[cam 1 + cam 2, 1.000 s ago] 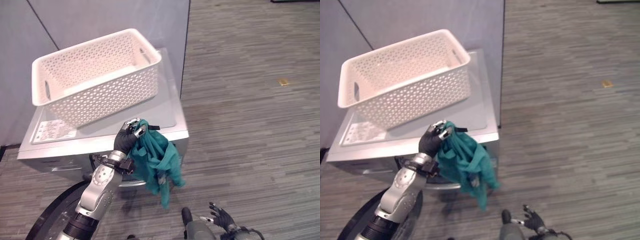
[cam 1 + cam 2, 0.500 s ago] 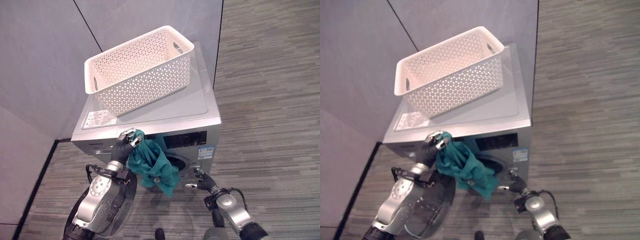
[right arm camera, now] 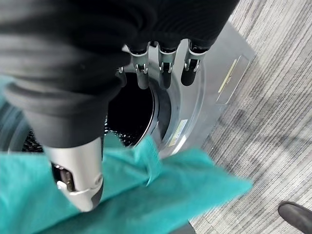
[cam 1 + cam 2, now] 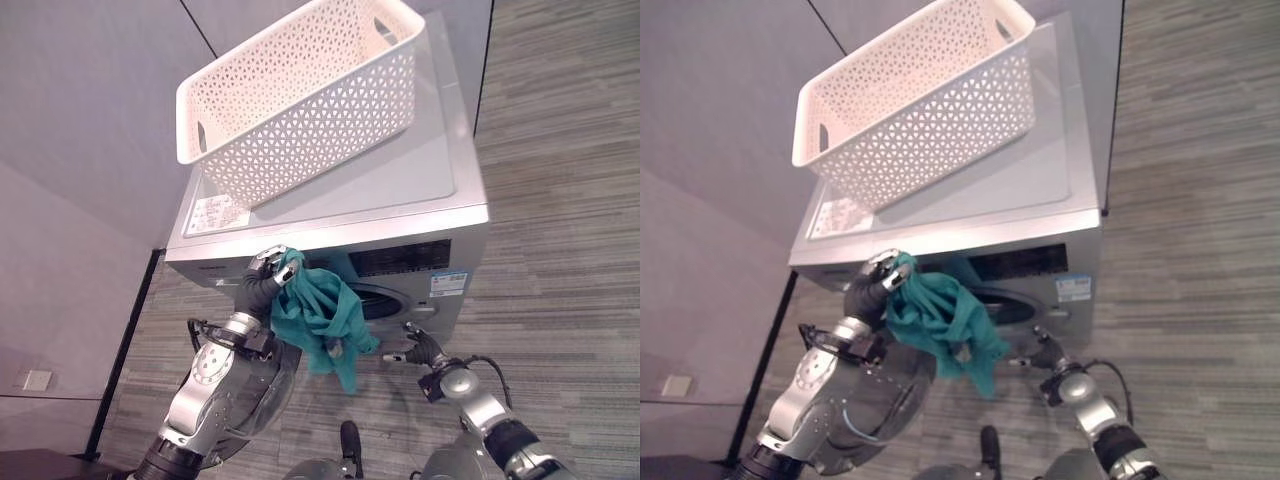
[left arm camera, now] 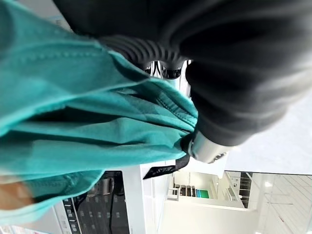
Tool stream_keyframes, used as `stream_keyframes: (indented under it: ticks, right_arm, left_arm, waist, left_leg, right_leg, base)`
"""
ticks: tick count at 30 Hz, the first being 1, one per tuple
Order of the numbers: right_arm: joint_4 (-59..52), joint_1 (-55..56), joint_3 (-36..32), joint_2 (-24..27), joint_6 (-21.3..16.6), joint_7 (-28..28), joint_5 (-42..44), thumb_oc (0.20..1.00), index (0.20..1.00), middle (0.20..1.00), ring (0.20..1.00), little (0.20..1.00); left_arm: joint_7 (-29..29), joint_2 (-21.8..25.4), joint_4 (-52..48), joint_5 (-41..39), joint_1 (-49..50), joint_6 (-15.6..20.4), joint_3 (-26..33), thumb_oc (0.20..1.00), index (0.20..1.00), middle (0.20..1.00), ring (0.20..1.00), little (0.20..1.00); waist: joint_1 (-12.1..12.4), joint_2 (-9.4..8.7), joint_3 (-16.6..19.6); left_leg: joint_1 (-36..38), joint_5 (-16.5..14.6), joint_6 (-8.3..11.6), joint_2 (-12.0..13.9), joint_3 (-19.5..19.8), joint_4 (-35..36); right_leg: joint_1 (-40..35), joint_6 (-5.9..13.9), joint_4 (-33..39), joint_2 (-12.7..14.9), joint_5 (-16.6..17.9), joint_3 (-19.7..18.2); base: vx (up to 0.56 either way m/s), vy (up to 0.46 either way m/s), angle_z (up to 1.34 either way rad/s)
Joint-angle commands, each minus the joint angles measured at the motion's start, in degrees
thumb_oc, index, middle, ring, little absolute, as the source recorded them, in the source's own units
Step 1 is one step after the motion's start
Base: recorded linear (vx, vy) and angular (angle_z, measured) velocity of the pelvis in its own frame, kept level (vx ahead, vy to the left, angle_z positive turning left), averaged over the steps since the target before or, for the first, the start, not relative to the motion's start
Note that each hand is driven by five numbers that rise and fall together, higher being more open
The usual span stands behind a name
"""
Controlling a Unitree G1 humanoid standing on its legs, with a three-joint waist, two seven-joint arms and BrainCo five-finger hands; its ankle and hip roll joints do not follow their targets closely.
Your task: Grab the laundry basket,head to the washer,open it,put in the laundry and shut it.
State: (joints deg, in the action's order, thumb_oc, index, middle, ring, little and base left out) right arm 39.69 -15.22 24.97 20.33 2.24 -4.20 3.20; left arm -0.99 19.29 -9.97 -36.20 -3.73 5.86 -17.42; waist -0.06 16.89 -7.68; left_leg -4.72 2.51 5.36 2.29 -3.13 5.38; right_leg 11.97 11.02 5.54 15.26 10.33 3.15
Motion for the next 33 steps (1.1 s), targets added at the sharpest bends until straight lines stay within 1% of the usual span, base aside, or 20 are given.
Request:
stream_keyframes:
  ticks: [1,8,10,16,17,18,21,22,25,28,33]
  right_arm:
    - [1.7,-6.2,1.8,-4.5,-3.5,-1.1,1.5,1.0,1.0,1.0,1.0,1.0]
    - [3.6,-10.5,3.0,-6.3,-4.0,-2.2,3.3,1.0,1.0,1.0,1.0,1.0]
    - [5.2,-13.2,2.6,-6.7,-4.2,-3.3,4.1,1.0,1.0,1.0,1.0,1.0]
    - [7.7,-16.6,2.2,-7.7,-4.2,-3.9,5.7,1.0,1.0,1.0,1.0,1.0]
    - [10.8,-20.1,1.4,-8.2,-4.4,-4.2,7.3,1.0,1.0,1.0,1.0,1.0]
    - [11.6,-21.5,1.4,-8.3,-4.5,-4.2,7.6,1.0,1.0,1.0,1.0,1.0]
    - [12.6,-24.0,1.8,-8.2,-4.7,-4.1,8.0,1.0,1.0,1.0,1.0,1.0]
    - [13.5,-26.5,2.4,-8.4,-4.9,-3.8,8.1,1.0,1.0,1.0,1.0,1.0]
    - [14.1,-28.3,2.8,-8.1,-5.2,-3.3,8.6,1.0,1.0,1.0,1.0,1.0]
    - [14.3,-31.5,4.4,-8.1,-5.8,-1.2,10.3,1.0,1.0,1.0,1.0,1.0]
    - [12.3,-35.2,6.8,-9.3,-6.6,1.5,14.7,1.0,1.0,1.0,1.0,1.0]
  left_arm:
    - [0.0,0.8,-4.1,-3.0,-4.6,5.4,-0.1,0.2,0.2,0.2,0.2,0.2]
    - [0.4,1.2,-4.1,-3.7,-5.5,5.9,-0.5,0.2,0.2,0.2,0.2,0.2]
    - [0.5,1.4,-4.3,-4.1,-6.0,6.1,-0.5,0.2,0.2,0.2,0.2,0.2]
    - [0.4,1.6,-4.6,-4.4,-7.5,6.2,-0.9,0.2,0.2,0.2,0.2,0.2]
    - [0.6,1.2,-4.6,-4.8,-9.5,6.5,-1.8,0.2,0.2,0.2,0.2,0.2]
    - [0.7,0.9,-4.5,-4.9,-10.5,6.6,-2.5,0.2,0.2,0.2,0.2,0.2]
    - [0.5,0.4,-4.2,-5.3,-12.8,6.8,-3.8,0.2,0.2,0.2,0.2,0.2]
    - [0.5,-0.2,-4.2,-5.5,-14.6,6.9,-5.1,0.2,0.2,0.2,0.2,0.2]
    - [0.3,-0.8,-4.1,-5.7,-16.2,7.1,-6.0,0.2,0.2,0.2,0.2,0.2]
    - [0.1,-1.9,-3.4,-6.1,-19.3,7.4,-8.1,0.2,0.2,0.2,0.2,0.2]
    - [0.4,-3.7,-2.1,-6.5,-23.2,8.1,-10.8,0.2,0.2,0.2,0.2,0.2]
  waist:
    - [1.2,-3.74,-0.1]
    - [2.7,-4.11,-0.1]
    - [3.4,-4.11,-0.3]
    - [4.5,-3.74,0.2]
    - [5.7,-3.26,0.7]
    - [6.1,-3.05,0.9]
    - [6.7,-2.86,1.0]
    - [7.4,-2.47,1.2]
    - [8.0,-2.51,1.3]
    - [8.9,-2.04,1.1]
    - [9.7,-2.4,0.8]
  left_leg:
    - [-4.9,-6.5,-0.27,-2.8,1.8,-9.1]
    - [-9.8,-6.9,-0.51,-3.9,1.8,-11.8]
    - [-11.9,-6.9,-0.53,-4.6,1.8,-12.8]
    - [-14.2,-6.9,-0.71,-5.5,1.8,-13.6]
    - [-15.8,-6.8,-0.83,-6.2,2.0,-13.9]
    - [-16.3,-6.6,-0.85,-6.3,2.1,-13.9]
    - [-17.2,-6.3,-0.85,-6.7,2.3,-14.1]
    - [-17.8,-6.4,-0.89,-6.8,2.6,-14.3]
    - [-18.8,-5.9,-0.91,-7.2,2.8,-14.3]
    - [-19.4,-5.7,-0.76,-7.5,3.3,-14.3]
    - [-20.5,-5.0,-0.46,-7.6,3.6,-14.3]
  right_leg:
    - [2.4,-0.71,-0.9,2.7,-4.3,0.8]
    - [5.6,-0.56,-1.2,4.1,-3.4,0.4]
    - [7.1,-0.48,-1.4,4.8,-3.0,0.0]
    - [9.1,-0.23,-1.6,5.8,-2.5,-0.3]
    - [10.2,-0.02,-1.7,6.5,-2.2,-0.3]
    - [10.5,0.12,-1.7,6.7,-2.1,-0.2]
    - [11.3,0.24,-1.9,7.2,-2.0,-0.1]
    - [11.5,0.34,-2.0,7.4,-2.1,0.1]
    - [12.0,0.52,-1.9,7.9,-1.8,0.3]
    - [12.0,0.68,-2.2,8.3,-1.9,0.9]
    - [12.1,0.84,-2.2,8.6,-1.8,1.6]
  base:
    - [-0.04,0.034,0.06]
    - [-0.03,0.028,0.08]
    - [-0.04,0.034,0.08]
    - [-0.02,0.038,0.07]
    - [-0.02,0.064,0.04]
    - [-0.03,0.084,0.03]
    - [-0.01,0.033,0.1]
    - [0.0,0.024,0.14]
    - [-0.01,0.013,0.06]
    - [0.0,0.006,0.15]
    - [0.0,-0.022,0.09]
